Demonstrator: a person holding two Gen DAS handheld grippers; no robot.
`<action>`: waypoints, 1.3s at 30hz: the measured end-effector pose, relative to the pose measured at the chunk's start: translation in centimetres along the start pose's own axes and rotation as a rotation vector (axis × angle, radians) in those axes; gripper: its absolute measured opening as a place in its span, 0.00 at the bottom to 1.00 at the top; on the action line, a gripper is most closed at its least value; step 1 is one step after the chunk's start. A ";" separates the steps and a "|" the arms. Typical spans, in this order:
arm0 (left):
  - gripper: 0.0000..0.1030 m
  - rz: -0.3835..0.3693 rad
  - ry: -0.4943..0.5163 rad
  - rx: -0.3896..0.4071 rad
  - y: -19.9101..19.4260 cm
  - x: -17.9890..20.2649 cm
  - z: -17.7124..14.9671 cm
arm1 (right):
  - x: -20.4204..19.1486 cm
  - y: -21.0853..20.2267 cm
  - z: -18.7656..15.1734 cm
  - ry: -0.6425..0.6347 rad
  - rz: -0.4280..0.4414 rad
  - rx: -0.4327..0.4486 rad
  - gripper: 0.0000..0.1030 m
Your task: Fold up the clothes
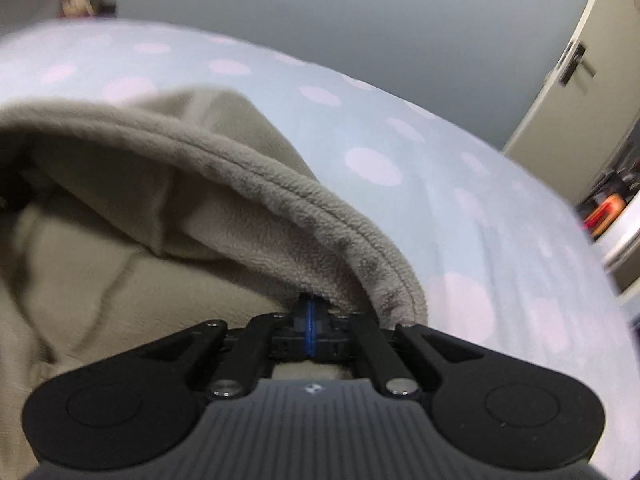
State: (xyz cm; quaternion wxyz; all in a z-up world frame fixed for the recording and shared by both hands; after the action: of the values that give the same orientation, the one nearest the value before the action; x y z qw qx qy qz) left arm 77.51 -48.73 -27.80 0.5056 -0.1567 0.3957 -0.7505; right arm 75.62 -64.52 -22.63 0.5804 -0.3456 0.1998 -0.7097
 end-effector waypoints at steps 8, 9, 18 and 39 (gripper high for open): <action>0.25 -0.109 0.226 0.179 -6.0 1.3 0.0 | 0.9 -6.5 0.5 -0.067 0.260 0.154 0.32; 0.26 -0.106 0.260 0.207 -6.9 1.4 0.0 | 1.4 -7.1 0.5 -0.086 0.266 0.179 0.34; 0.49 0.022 0.397 0.277 -7.6 0.4 3.2 | 5.7 -6.8 3.1 0.003 0.230 0.214 0.47; 0.08 -0.154 0.629 0.217 -5.7 1.3 -3.9 | 1.9 -9.1 -3.8 -0.316 0.380 0.205 0.11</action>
State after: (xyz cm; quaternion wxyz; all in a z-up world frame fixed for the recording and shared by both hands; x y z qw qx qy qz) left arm 70.87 -47.20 -26.20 0.3142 0.1078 0.4370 -0.8359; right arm 66.42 -64.53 -18.49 0.7592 -0.3480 0.0951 -0.5417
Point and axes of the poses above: each gripper's, at about its wrist camera, not at the fingertips, and y roughly the way its jaws point, x to its right, z to its top, the point moved 8 cm from there along y, roughly the way its jaws point, and after that the axes turned 1 degree about y, right-handed, at the moved point
